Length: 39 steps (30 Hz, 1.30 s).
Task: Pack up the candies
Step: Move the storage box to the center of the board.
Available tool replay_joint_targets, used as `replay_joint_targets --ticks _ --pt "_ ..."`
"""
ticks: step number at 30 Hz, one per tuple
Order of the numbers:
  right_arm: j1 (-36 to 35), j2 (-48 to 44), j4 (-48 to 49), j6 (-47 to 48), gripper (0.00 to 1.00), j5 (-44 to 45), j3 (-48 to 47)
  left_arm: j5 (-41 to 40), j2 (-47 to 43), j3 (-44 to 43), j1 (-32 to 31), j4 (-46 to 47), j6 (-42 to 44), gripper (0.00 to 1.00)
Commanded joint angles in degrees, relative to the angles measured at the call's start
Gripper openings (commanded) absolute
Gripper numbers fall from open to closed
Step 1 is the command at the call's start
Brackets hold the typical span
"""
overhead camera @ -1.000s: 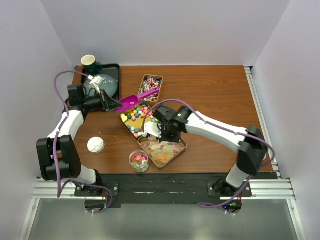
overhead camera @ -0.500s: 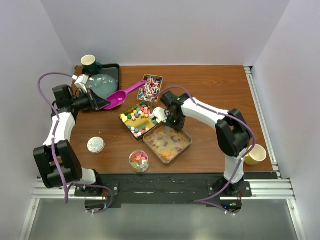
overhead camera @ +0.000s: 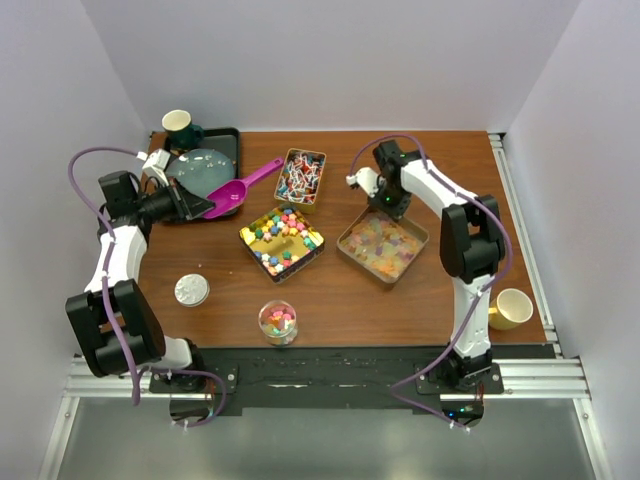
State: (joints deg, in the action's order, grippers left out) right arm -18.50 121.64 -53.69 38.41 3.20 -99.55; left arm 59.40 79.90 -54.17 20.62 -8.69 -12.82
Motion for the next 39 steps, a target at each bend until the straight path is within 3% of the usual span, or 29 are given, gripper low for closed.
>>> replay_joint_targets --ticks 1,6,9,10,11,13,19,21,23,25,32,39 --pt "6.0 5.3 0.8 3.1 0.0 5.4 -9.2 0.7 -1.0 0.0 0.6 1.2 0.8 0.0" --pt "8.5 7.4 -4.3 3.8 0.0 2.1 -19.7 0.7 -2.5 1.4 0.6 1.0 1.0 0.0" --pt "8.0 3.3 -7.1 1.5 0.0 -8.7 -25.1 0.6 -3.3 1.9 1.0 0.4 1.7 0.0" --pt "7.6 2.2 -7.7 -0.3 0.1 -11.8 -25.9 0.5 -3.6 2.1 1.1 0.4 1.6 0.0" --pt "6.1 1.0 -7.8 -1.6 0.34 -15.1 -26.5 0.5 -3.8 2.4 1.2 0.5 1.6 0.0" --pt "2.7 -2.1 -5.0 -8.0 0.61 -15.9 -26.4 0.1 -4.2 2.9 1.8 0.9 1.1 0.0" --pt "-5.7 -1.9 2.0 -29.3 0.84 -14.4 -24.3 -0.2 -5.0 3.5 3.6 1.5 0.1 0.0" --pt "-6.1 1.6 1.6 -40.1 0.86 -14.1 -28.4 -0.1 -5.5 3.5 4.2 1.2 0.1 0.0" --pt "-6.5 4.6 3.1 -44.1 0.91 -12.4 -29.3 -0.2 -5.7 3.7 4.8 0.9 0.2 0.0" --pt "-8.0 7.0 4.6 -45.5 0.92 -8.0 -30.2 -0.2 -6.5 4.7 5.2 1.6 -0.4 0.0" --pt "-9.4 14.8 7.8 -50.3 0.87 -9.5 -39.0 -1.1 -8.5 8.3 6.8 2.2 -0.4 0.0" --pt "-11.6 19.9 9.9 -52.7 0.84 -8.2 -41.9 -1.9 -9.5 10.2 7.1 0.5 1.0 0.0"
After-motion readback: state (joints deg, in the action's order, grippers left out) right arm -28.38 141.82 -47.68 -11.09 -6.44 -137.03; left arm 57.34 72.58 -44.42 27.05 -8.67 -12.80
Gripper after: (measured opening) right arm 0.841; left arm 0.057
